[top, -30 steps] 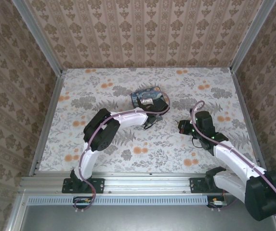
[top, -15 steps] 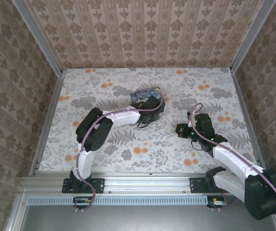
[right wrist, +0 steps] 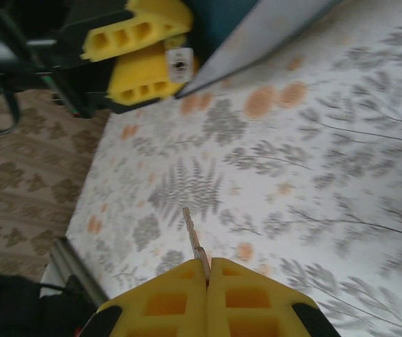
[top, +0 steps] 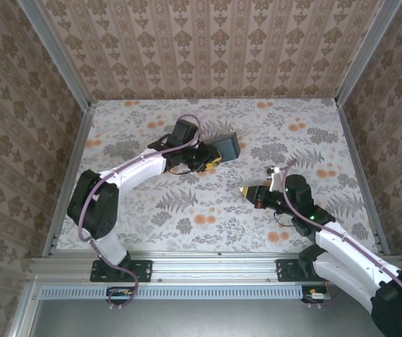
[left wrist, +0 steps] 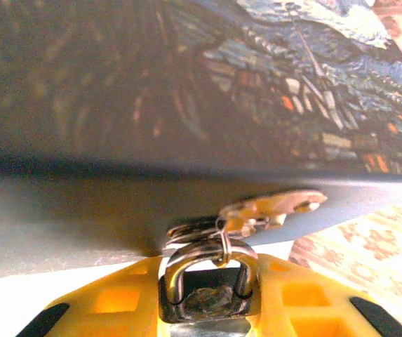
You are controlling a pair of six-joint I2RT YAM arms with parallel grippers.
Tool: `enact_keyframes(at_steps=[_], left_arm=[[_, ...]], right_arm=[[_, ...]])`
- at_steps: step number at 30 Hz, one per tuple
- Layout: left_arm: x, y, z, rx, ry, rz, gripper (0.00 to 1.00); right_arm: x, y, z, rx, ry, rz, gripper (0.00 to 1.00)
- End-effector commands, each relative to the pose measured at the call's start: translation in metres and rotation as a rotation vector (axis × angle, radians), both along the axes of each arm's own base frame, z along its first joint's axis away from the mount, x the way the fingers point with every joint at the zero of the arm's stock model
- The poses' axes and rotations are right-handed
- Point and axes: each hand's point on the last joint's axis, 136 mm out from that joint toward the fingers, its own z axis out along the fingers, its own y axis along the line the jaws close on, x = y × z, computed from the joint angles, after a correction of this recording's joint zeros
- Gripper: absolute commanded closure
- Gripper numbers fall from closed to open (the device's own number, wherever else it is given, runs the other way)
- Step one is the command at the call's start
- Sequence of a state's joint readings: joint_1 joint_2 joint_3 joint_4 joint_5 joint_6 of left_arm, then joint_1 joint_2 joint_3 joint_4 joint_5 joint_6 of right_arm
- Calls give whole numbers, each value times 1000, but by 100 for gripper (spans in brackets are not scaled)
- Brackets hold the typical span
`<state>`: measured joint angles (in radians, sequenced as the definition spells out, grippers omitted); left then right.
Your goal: Unlock a padlock with a key
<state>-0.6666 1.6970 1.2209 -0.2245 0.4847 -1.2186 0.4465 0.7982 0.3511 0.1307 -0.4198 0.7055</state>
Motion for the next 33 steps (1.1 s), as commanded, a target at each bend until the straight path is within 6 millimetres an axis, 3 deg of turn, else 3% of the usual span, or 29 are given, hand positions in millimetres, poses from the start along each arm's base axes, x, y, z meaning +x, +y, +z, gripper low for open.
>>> enact_keyframes(at_steps=[1, 5, 14, 33], left_arm=[[-17, -7, 26, -137, 45, -38, 98], [-20, -2, 35, -194, 43, -2, 99], [-31, 4, 45, -263, 68, 31, 99], [-37, 10, 45, -246, 86, 26, 100]], right_arm=[[5, 12, 30, 71, -115, 6, 100], [11, 16, 40, 87, -158, -5, 100], [14, 35, 35, 28, -202, 0, 100], [29, 50, 38, -59, -248, 9, 100]])
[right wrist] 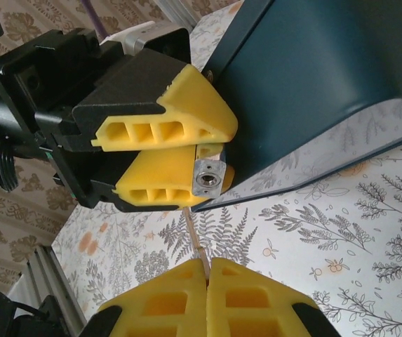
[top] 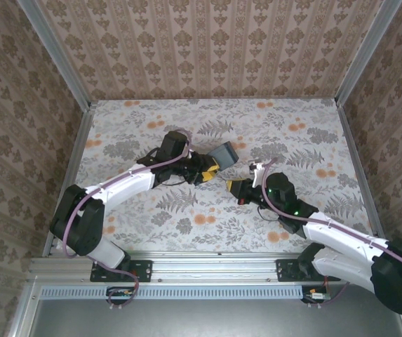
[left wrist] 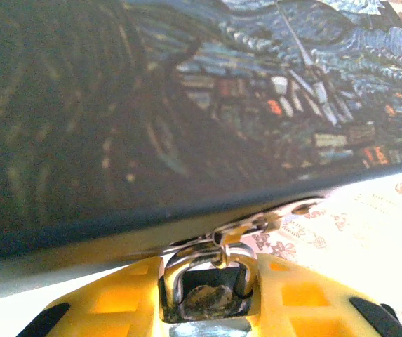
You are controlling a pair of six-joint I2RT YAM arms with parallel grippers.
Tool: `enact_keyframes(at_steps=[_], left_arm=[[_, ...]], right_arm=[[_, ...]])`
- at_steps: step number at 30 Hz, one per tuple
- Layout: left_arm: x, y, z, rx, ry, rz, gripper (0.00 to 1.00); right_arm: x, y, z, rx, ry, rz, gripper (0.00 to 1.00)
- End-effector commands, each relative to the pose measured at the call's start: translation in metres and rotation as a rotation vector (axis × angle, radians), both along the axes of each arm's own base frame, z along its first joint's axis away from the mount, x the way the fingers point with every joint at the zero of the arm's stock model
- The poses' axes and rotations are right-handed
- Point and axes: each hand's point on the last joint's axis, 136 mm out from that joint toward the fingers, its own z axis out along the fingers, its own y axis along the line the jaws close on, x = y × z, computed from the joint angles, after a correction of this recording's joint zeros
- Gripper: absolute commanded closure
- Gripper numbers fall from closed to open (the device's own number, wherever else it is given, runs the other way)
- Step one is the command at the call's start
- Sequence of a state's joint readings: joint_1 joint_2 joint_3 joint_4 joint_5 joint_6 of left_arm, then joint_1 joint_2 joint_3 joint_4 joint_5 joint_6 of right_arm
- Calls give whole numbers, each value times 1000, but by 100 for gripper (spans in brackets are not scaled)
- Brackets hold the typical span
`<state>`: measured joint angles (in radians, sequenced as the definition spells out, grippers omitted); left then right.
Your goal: Unlock a padlock with a key
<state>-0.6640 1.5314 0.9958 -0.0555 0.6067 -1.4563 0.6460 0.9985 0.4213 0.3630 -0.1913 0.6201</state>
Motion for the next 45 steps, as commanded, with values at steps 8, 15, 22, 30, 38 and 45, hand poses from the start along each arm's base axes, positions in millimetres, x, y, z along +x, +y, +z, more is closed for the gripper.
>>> enact_keyframes(at_steps=[8, 15, 22, 30, 38, 45], left_arm=[[4, 1, 34, -72, -77, -1, 100], [4, 1, 31, -76, -71, 9, 100], [5, 3, 30, -84, -72, 21, 100], [6, 4, 30, -86, -70, 25, 100], [5, 5, 29, -89, -69, 27, 100], [5, 5, 29, -96, -67, 31, 100]], right_arm=[[13, 11, 17, -3, -57, -1, 100], [16, 17, 18, -8, -57, 14, 100], [18, 19, 14, -25, -46, 20, 100], [21, 18, 8, -35, -34, 4, 100], [25, 20, 12, -27, -43, 1, 100], [26, 22, 11, -28, -39, 3, 100]])
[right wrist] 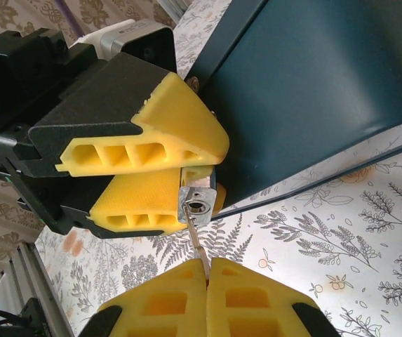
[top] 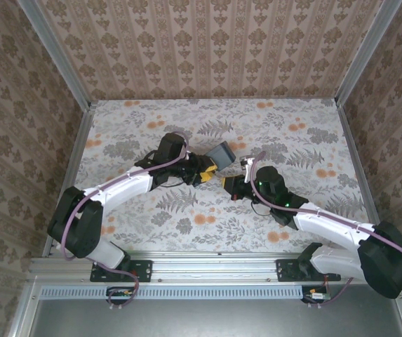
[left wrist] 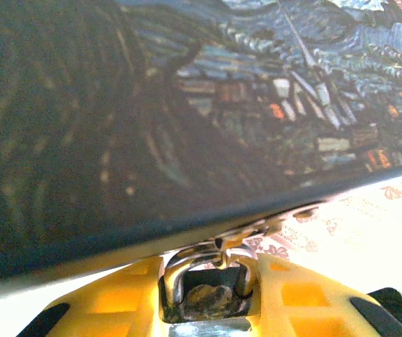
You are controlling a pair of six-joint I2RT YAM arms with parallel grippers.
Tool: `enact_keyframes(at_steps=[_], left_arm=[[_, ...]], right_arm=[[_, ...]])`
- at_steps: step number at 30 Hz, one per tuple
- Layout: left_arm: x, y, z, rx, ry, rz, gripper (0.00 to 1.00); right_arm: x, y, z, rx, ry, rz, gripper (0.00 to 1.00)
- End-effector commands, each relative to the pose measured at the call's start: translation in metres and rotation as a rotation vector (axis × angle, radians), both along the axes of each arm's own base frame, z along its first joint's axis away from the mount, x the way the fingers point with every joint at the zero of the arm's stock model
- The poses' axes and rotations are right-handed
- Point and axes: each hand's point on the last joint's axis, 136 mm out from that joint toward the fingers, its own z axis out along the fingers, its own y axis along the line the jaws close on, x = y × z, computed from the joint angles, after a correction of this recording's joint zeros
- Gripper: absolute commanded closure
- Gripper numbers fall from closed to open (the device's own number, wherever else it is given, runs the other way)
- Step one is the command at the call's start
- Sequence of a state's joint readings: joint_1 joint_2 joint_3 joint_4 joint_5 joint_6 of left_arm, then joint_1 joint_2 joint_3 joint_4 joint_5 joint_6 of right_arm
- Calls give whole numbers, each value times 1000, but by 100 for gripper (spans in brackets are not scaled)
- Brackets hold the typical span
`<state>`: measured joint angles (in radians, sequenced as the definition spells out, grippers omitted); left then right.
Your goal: Unlock a padlock with a key
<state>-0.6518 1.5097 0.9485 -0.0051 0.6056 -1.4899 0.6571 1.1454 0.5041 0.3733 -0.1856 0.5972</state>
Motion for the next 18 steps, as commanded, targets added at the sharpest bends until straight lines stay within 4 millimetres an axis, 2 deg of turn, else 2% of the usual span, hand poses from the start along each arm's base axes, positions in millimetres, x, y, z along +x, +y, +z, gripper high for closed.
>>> enact_keyframes(at_steps=[1, 13, 18], left_arm=[[4, -1, 32, -78, -77, 3, 100], [5, 4, 32, -71, -77, 13, 100], [5, 4, 33, -72, -80, 12, 100]], right_arm=[[10, 6, 20, 20, -62, -8, 100], [16, 3, 19, 13, -64, -44, 100], [17, 8, 21, 26, -64, -31, 100]])
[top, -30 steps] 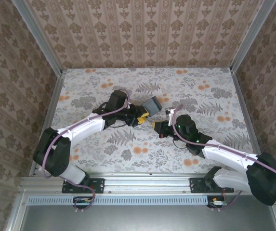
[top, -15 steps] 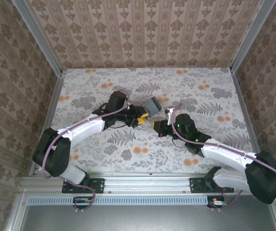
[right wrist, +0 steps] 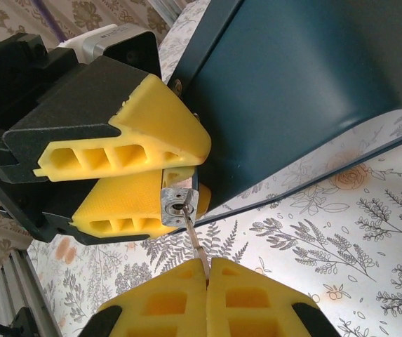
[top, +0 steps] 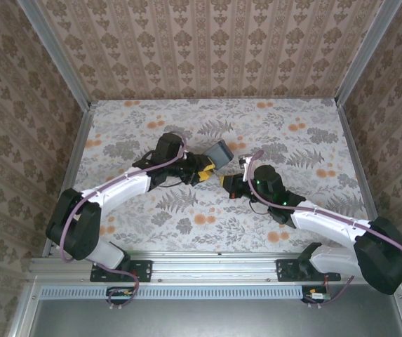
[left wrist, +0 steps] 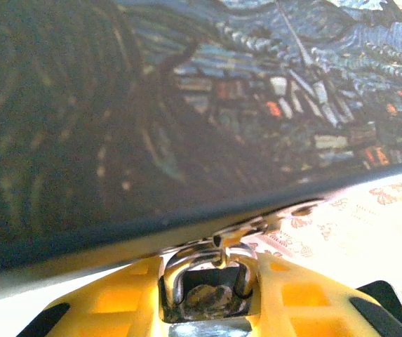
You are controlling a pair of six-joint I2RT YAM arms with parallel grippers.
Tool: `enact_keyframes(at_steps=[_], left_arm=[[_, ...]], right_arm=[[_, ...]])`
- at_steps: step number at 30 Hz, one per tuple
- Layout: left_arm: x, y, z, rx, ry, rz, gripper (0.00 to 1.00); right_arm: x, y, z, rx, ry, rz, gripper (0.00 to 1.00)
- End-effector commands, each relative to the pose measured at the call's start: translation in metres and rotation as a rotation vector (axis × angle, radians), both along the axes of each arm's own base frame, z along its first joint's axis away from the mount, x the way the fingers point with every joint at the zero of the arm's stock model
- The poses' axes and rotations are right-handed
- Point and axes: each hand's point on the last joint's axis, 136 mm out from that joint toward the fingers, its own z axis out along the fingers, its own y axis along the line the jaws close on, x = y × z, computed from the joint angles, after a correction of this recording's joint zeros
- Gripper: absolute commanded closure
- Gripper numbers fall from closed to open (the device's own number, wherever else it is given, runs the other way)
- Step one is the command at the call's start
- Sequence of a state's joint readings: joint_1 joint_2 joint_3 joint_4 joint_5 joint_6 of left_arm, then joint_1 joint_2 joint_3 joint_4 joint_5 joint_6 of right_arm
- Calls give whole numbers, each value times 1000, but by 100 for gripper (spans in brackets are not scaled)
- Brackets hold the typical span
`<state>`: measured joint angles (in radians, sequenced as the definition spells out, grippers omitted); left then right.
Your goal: Unlock a padlock with a key
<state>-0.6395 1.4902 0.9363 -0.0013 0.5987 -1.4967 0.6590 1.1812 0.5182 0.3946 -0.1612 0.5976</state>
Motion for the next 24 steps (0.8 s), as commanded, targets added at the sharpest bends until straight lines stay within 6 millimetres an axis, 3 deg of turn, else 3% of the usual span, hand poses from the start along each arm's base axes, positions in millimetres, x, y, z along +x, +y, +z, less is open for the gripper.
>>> enact_keyframes(at_steps=[1, 11, 24], left_arm=[[3, -2, 29, -66, -73, -7, 100], [3, -3, 27, -63, -67, -5, 100], [-1, -1, 19, -7, -39, 12, 100]], right_arm=[[10, 7, 23, 37, -60, -5, 100], [12, 13, 27, 55, -63, 7, 100], [6, 37, 43, 84, -151, 50, 100]])
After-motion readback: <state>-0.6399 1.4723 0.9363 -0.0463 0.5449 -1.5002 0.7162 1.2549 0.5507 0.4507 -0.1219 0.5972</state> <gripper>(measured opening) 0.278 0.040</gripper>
